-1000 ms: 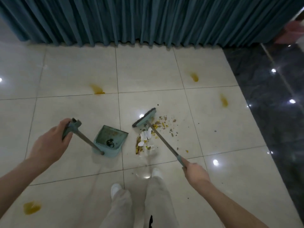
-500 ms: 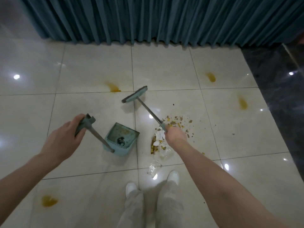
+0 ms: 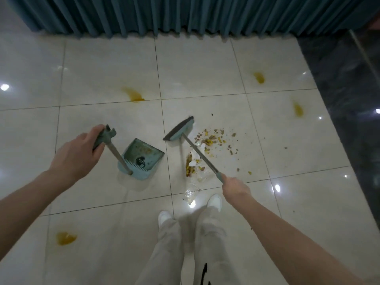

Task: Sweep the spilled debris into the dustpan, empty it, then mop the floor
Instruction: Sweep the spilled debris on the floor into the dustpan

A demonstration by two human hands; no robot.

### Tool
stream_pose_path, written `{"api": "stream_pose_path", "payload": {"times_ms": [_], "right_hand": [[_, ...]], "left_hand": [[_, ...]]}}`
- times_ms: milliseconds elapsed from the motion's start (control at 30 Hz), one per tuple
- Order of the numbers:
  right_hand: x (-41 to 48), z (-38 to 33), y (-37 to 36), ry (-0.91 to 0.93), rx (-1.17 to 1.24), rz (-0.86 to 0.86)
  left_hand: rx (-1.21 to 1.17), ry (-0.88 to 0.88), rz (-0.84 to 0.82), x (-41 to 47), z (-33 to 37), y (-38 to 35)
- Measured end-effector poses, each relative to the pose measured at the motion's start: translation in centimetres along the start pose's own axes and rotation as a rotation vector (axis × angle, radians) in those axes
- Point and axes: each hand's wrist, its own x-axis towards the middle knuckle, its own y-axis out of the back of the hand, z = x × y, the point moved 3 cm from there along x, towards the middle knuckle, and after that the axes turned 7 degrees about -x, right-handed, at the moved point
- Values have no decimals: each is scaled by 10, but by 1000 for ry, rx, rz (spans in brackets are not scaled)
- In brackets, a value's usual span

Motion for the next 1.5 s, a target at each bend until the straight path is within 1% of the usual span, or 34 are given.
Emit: {"api": "stream_pose_path", "payload": {"times_ms": [100, 167, 200, 300, 333, 367, 467, 533, 700, 833, 933, 1033, 1133, 1233, 1367, 1500], "right_hand": [[-36, 38, -28, -37, -33, -62], [-54, 55, -42, -51, 25, -127], [-58, 60, -47, -65, 119, -177], [-63, 66, -53, -134, 513, -334], [-62, 64, -50, -151, 581, -329], [-60, 62, -45, -153, 616, -285], [-52, 56, -20, -136, 684, -87], [-43, 62, -4, -119, 746, -22], [3, 81, 43, -69, 641, 90], [66, 93, 93, -86, 643, 137], [109, 99, 123, -108, 638, 136], [140, 98, 138, -142, 627, 62], [152, 95, 133, -218, 674, -28], [142, 90, 108, -235, 603, -72], [106, 76, 75, -204, 560, -71], [51, 46, 40, -271, 581, -109]], "left_hand": [[16, 8, 0, 5, 6, 3], [23, 3, -9, 10, 13, 4], [24, -4, -13, 14, 16, 4], [31, -32, -26, 26, 31, 1], [36, -46, -29, 30, 37, 0], [37, -58, -28, 35, 43, 0], [44, -66, -12, 51, 58, 2], [43, -64, -5, 62, 68, 2], [38, -90, 2, 96, 102, 1], [68, -135, 8, 127, 130, -1], [70, -173, 3, 151, 149, -5], [84, -203, -4, 173, 159, -9], [87, -223, -13, 194, 158, -13], [85, -257, -19, 216, 152, -15], [61, -345, -66, 245, 144, -13], [65, -424, -143, 267, 138, -3]]}}
